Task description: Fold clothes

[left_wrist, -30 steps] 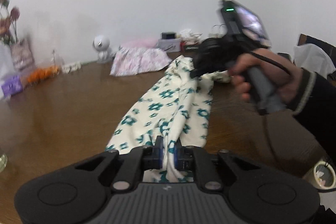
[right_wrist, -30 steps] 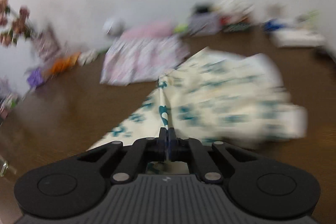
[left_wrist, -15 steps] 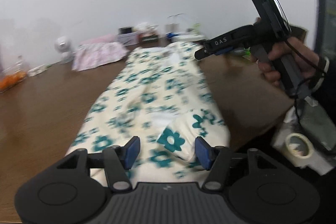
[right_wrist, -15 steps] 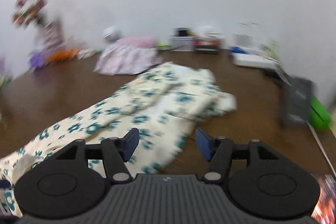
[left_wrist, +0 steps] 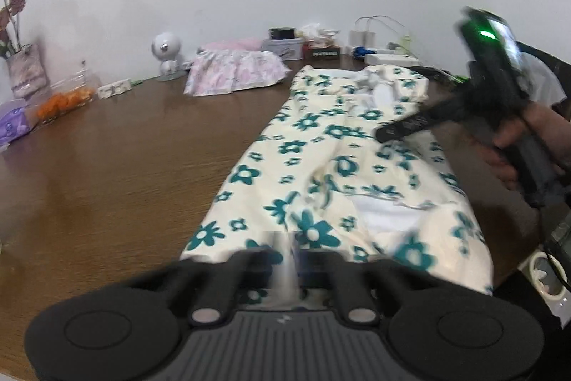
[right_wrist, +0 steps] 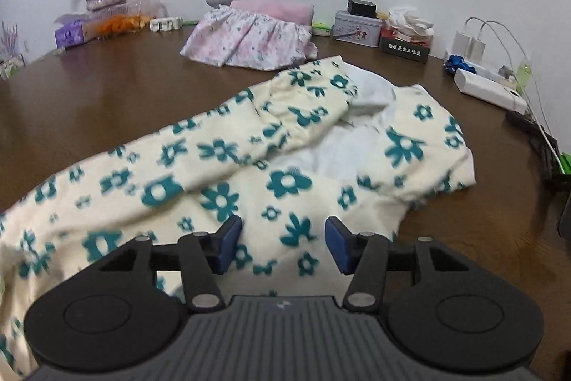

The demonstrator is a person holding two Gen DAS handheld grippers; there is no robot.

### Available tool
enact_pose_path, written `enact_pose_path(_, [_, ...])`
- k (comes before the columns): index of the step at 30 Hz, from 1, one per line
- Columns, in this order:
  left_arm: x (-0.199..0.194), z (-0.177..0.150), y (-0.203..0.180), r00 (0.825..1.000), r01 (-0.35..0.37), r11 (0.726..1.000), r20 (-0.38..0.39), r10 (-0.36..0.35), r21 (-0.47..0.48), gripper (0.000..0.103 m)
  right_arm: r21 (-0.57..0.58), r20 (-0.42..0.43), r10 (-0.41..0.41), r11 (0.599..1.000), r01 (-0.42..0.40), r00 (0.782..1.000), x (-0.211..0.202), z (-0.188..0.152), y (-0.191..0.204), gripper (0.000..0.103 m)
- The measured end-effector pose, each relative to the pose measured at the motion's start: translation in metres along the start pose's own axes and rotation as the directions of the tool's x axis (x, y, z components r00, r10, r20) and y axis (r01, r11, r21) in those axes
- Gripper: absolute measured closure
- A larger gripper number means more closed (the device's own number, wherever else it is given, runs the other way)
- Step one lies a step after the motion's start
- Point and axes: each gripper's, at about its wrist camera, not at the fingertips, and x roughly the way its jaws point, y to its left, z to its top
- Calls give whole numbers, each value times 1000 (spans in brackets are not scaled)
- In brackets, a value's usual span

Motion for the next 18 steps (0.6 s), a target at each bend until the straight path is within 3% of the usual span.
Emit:
enact_pose_path(4, [7,5,27,993,-120,992,4,120,-35,103,38,5,8,999,-8,1000,-5,-3,-5,51])
enact_pose_path(6, [12,10,44,977,-212,974,6,213,-77,103,62,1,-6,998,6,1000,-10,-5,-5,51])
enact_pose_path(8, [14,17,59,965,-260,953,0,263,-153,103,74,-6,-33,997,33,999,-11,-5,-1,50])
enact_pose_path(11, [4,23,61,994,-99,977,31,107,-187,95,80,-11,-32,996,32,999,-14,-5,-1,46])
enact_pose_path(12, [1,24,54,997,-59,982,38,67,-180,83,90,-14,-20,996,22,1000,-15,-4,-4,45])
enact_pose_path(13, [1,25,44,999,-23,988,35,29,-154,64,122,-3,-1,992,1,1000,-18,-1,-10,45])
enact_pose_path(15, [3,21,23,999,23,995,27,-21,-100,46,199,47,50,978,-59,998,-26,6,-21,43])
enact_pose_path(16, [5,18,14,999,36,996,18,-35,-82,48,228,79,89,968,-105,993,-28,13,-27,36])
enact_pose_path(18, [12,14,2,997,76,996,-17,-77,-56,48,269,103,159,946,-182,982,-18,30,-35,33])
